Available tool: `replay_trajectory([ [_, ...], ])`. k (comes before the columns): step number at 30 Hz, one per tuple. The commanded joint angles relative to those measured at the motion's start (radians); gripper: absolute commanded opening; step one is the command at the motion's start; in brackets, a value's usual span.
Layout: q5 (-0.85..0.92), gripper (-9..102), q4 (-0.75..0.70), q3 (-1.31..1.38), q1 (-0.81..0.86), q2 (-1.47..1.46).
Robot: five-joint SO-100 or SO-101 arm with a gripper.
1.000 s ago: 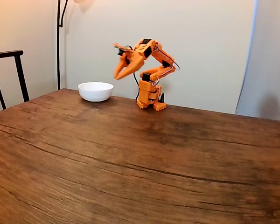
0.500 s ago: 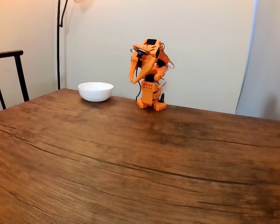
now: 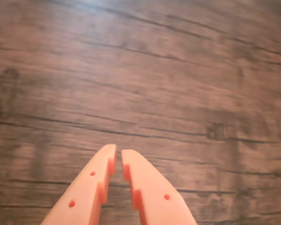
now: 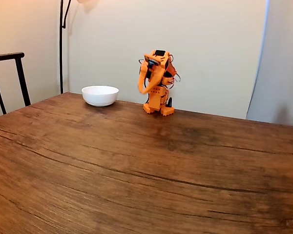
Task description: Grasp the cube and drop it in the bowl
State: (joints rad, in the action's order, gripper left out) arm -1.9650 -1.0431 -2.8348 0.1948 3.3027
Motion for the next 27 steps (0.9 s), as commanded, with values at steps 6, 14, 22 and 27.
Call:
replay_trajectory([
  [6,0.003,0,0.239,-0.166,-0.037,0.005],
  [14,-0.002,0,0.408,-0.278,-0.023,0.000],
  [22,0.006,-1,0.161,-0.278,-0.049,0.002],
  [27,0.006,-1,0.057,-0.278,-0.051,0.002],
])
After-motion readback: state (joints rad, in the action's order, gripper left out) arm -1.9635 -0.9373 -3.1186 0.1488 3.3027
